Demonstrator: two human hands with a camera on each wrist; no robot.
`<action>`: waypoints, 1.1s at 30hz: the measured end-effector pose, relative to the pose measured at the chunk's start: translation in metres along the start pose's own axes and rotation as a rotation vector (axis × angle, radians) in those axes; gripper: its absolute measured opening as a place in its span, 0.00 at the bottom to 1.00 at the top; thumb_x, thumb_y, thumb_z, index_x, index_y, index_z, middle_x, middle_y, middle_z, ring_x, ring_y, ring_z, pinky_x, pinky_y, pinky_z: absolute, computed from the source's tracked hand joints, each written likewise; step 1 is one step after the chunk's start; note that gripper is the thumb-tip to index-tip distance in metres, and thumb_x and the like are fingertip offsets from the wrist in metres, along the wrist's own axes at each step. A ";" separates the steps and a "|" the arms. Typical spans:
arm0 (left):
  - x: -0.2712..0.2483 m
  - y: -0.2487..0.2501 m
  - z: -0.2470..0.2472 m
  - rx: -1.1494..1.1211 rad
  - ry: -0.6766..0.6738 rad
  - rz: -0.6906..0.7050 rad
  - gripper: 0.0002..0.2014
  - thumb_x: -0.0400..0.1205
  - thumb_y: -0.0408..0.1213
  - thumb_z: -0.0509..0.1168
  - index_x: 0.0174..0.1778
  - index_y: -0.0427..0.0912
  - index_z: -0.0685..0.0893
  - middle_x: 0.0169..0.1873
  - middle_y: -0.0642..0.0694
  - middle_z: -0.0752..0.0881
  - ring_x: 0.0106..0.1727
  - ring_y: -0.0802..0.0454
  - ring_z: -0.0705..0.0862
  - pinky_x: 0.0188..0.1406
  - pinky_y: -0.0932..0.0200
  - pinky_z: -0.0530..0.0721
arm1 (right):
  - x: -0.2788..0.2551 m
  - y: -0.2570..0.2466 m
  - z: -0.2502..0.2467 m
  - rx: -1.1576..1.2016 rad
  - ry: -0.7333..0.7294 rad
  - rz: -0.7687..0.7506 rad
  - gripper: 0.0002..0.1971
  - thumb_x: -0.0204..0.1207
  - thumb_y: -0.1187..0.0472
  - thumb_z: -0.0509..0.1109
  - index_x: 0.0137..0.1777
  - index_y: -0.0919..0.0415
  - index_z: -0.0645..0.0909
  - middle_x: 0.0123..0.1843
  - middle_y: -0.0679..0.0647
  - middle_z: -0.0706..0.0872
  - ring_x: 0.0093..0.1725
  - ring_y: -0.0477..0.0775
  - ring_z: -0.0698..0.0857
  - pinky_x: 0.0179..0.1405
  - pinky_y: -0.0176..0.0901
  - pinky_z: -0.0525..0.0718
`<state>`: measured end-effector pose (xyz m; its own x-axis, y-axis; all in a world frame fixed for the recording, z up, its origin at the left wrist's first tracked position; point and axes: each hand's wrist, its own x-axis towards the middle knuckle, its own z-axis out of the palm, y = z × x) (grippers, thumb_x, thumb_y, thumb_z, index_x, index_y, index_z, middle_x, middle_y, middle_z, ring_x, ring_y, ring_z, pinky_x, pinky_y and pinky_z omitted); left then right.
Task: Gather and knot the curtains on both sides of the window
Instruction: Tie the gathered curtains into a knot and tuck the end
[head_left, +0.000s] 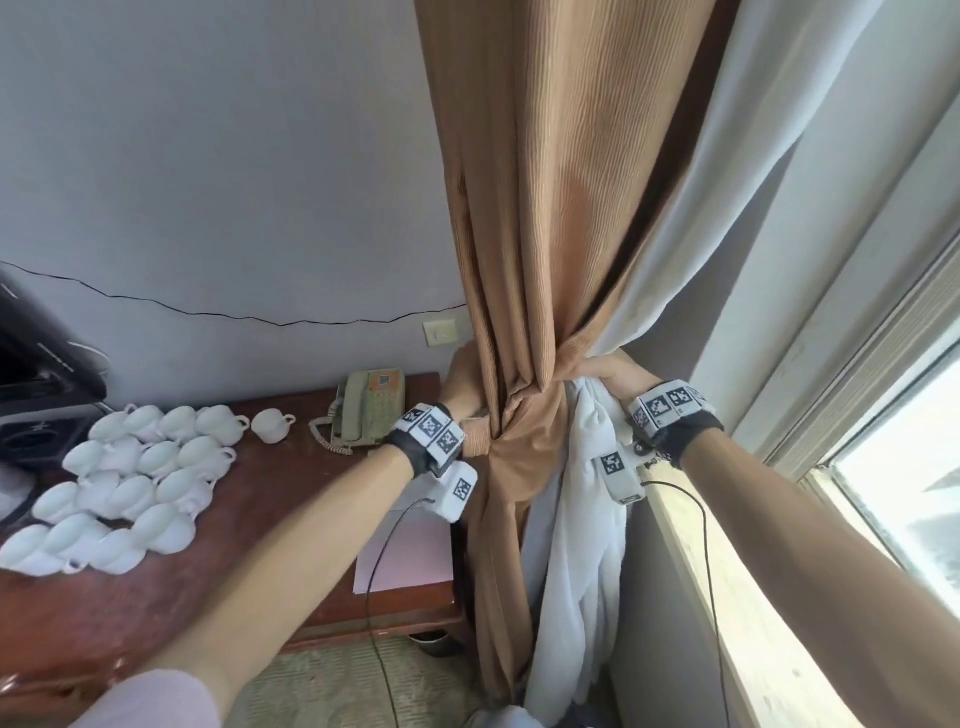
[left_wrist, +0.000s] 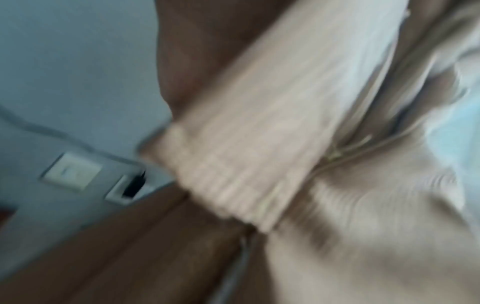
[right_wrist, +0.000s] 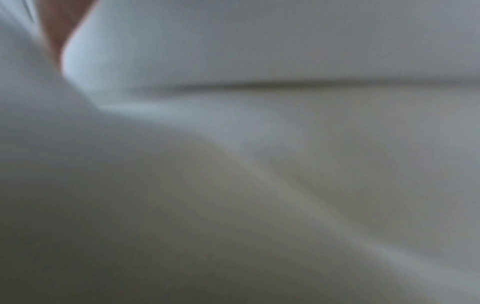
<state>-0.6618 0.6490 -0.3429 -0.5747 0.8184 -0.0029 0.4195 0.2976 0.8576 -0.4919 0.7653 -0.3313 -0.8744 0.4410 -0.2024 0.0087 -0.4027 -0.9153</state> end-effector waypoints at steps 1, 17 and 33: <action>-0.001 -0.003 0.002 -0.014 -0.010 0.003 0.26 0.81 0.47 0.71 0.57 0.22 0.85 0.55 0.24 0.89 0.63 0.30 0.87 0.62 0.39 0.86 | -0.001 0.001 -0.002 -0.001 0.008 -0.016 0.31 0.72 0.75 0.80 0.74 0.85 0.75 0.75 0.87 0.76 0.75 0.86 0.79 0.82 0.81 0.72; -0.042 -0.060 0.010 0.093 -0.417 0.091 0.34 0.79 0.25 0.77 0.79 0.43 0.71 0.64 0.62 0.79 0.64 0.70 0.79 0.66 0.77 0.71 | 0.001 0.006 -0.013 -0.076 0.135 -0.125 0.30 0.69 0.72 0.83 0.72 0.78 0.81 0.70 0.80 0.85 0.70 0.78 0.87 0.76 0.72 0.82; -0.061 -0.022 0.098 -0.265 0.259 0.048 0.25 0.66 0.29 0.87 0.51 0.51 0.82 0.42 0.61 0.85 0.43 0.82 0.84 0.42 0.79 0.80 | -0.009 0.016 0.030 -0.619 0.095 -0.263 0.21 0.84 0.58 0.77 0.71 0.69 0.82 0.63 0.59 0.91 0.65 0.47 0.89 0.72 0.52 0.86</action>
<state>-0.5669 0.6409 -0.4121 -0.7318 0.6668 0.1412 0.2731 0.0970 0.9571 -0.4988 0.7311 -0.3341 -0.8392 0.5415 0.0501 0.1029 0.2486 -0.9631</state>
